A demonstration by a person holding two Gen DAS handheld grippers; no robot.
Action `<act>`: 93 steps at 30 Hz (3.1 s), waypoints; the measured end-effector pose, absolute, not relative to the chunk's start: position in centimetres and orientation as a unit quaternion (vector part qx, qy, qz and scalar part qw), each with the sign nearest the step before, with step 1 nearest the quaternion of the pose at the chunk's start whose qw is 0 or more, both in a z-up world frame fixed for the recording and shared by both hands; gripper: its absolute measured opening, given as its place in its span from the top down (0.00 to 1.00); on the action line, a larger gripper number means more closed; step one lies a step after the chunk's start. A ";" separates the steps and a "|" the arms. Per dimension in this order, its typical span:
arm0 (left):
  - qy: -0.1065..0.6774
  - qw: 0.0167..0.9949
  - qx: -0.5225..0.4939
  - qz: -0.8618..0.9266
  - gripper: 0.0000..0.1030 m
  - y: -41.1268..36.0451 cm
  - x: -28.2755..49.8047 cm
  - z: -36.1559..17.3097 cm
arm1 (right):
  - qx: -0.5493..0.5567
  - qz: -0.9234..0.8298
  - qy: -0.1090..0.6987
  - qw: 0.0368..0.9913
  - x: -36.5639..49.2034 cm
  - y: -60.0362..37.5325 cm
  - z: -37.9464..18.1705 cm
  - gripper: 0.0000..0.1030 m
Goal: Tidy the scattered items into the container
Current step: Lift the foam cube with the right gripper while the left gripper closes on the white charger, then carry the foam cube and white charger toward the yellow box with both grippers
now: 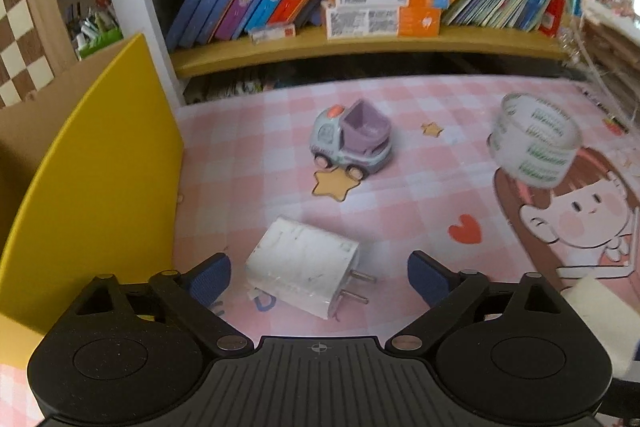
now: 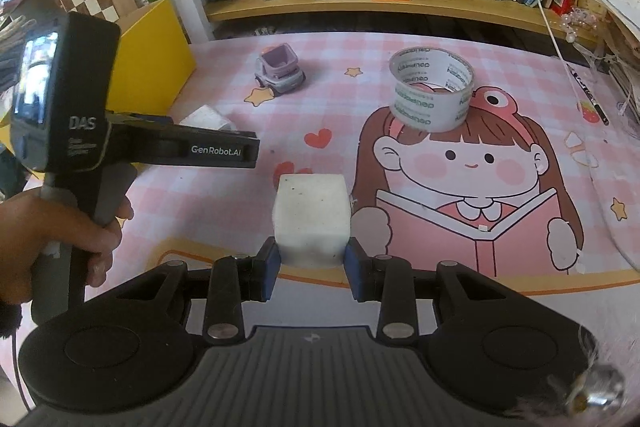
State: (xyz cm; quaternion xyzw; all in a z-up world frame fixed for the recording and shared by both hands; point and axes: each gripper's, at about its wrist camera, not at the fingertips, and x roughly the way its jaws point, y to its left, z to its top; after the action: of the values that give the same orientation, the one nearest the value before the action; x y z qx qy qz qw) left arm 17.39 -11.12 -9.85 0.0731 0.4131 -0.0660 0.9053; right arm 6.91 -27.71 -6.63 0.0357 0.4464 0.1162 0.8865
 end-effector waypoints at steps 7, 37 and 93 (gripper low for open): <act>0.429 0.899 0.055 -0.067 0.30 -10.4 17.8 -10.3 | 0.035 0.114 0.448 0.886 6.9 -27.9 -6.6 0.68; 0.409 0.897 0.081 -0.143 0.31 -11.7 11.3 -7.2 | 0.038 0.114 0.443 0.888 4.6 -27.3 -6.2 0.68; 0.362 0.919 0.063 -0.140 0.31 -2.9 1.2 -0.7 | 0.029 0.143 0.421 0.895 0.9 -21.0 -2.9 0.68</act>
State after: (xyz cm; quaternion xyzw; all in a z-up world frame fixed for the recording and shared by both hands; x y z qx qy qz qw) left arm 1.21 -2.91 -0.67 0.0629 0.3621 -0.1400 0.9194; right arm 0.87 -21.00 -2.92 0.0287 0.4206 0.1432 0.8954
